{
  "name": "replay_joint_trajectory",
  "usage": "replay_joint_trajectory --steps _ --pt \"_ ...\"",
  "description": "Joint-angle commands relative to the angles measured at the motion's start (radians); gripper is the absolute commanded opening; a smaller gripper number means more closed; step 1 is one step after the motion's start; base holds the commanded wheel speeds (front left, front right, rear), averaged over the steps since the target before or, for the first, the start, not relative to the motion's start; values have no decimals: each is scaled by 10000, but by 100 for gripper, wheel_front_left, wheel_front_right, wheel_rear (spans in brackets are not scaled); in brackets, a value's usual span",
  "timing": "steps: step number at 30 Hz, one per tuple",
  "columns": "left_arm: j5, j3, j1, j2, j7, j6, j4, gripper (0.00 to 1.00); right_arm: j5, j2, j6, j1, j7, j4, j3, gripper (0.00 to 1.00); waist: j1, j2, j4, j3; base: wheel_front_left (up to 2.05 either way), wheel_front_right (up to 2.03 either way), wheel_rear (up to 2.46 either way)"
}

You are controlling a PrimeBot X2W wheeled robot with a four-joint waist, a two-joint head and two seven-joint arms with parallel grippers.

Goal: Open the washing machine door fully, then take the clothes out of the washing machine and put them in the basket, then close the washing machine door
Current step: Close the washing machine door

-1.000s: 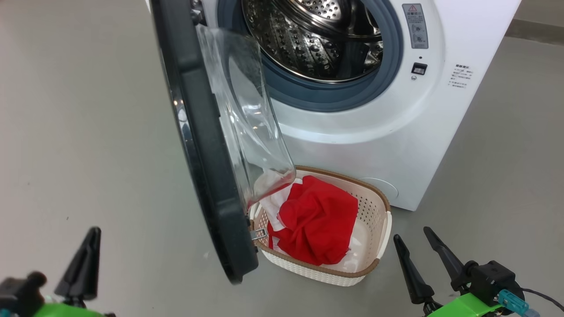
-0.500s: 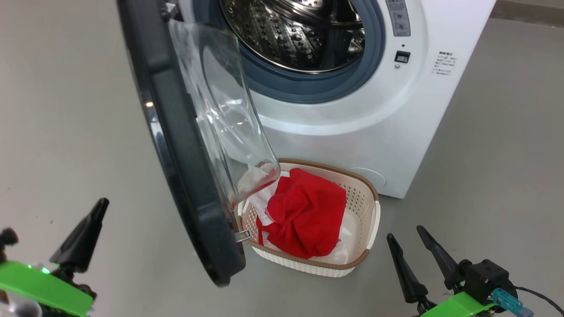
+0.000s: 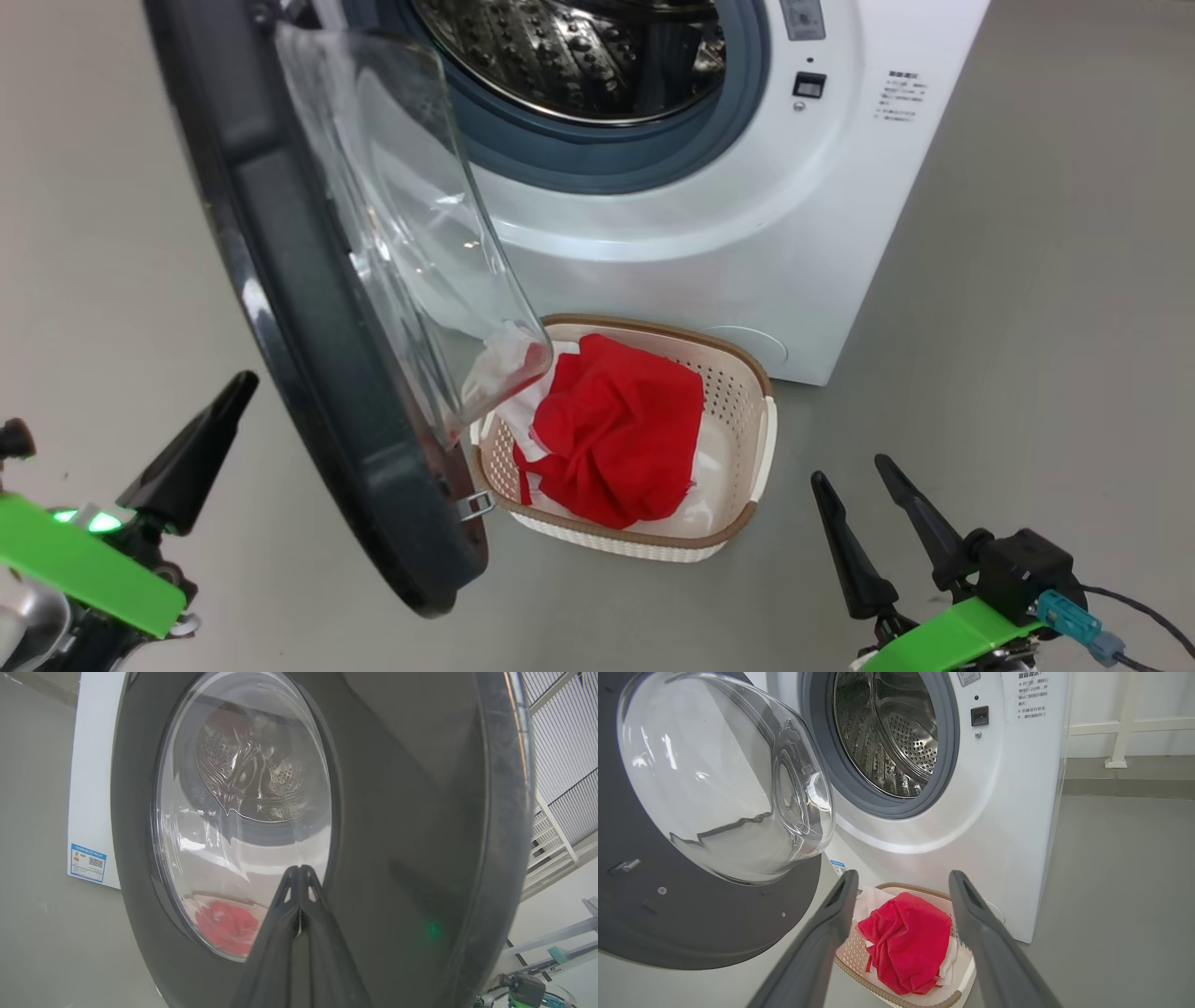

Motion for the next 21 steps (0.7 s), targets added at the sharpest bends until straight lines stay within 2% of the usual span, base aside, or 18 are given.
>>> replay_joint_trajectory --steps 1,21 --pt "-152 323 -624 594 -20 -54 -335 0 -104 20 46 -399 -65 -254 204 100 0 -1 -118 125 0 0 0" --pt "-390 -815 -1899 940 -393 -54 -967 0 -118 117 46 -672 -65 -311 106 100 0 -1 -608 536 0 0 0"
